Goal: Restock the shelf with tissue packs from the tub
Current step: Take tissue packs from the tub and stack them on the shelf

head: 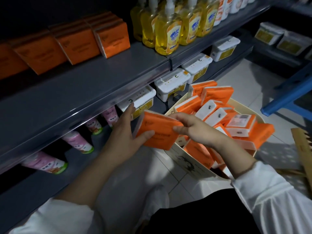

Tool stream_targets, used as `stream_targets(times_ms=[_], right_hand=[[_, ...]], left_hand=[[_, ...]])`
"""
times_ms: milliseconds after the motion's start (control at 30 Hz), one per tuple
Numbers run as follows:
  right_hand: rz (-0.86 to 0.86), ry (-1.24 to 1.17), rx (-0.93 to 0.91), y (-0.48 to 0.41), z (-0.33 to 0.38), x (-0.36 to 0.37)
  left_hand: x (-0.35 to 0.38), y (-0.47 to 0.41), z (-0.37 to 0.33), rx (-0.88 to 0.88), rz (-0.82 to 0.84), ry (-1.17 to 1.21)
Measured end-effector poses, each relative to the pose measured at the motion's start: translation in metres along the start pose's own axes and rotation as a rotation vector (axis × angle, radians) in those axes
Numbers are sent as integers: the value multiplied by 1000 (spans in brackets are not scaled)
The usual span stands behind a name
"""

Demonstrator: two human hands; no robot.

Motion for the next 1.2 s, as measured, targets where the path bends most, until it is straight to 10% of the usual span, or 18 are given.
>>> stream_targets(times_ms=[167, 433, 867, 1200], right_hand=[[18, -213, 29, 10, 0, -10], [-709, 149, 526, 13, -75, -57], [-531, 149, 780, 22, -92, -55], [-516, -233, 189, 21, -28, -36]], left_hand=[[8, 2, 2, -45, 0, 175], [1, 4, 12, -148, -142, -59], [8, 6, -6, -50, -80, -203], [-1, 9, -4, -352, -187, 118]])
Point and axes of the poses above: each hand's wrist, its own y-axis away from the middle knuckle, its own x-axis out of the palm, z = x × y, the point moved 1 cm from there along -y, towards the middle knuckle, and after that the axes turned 13 degrees about x, right-handed, at the moved point
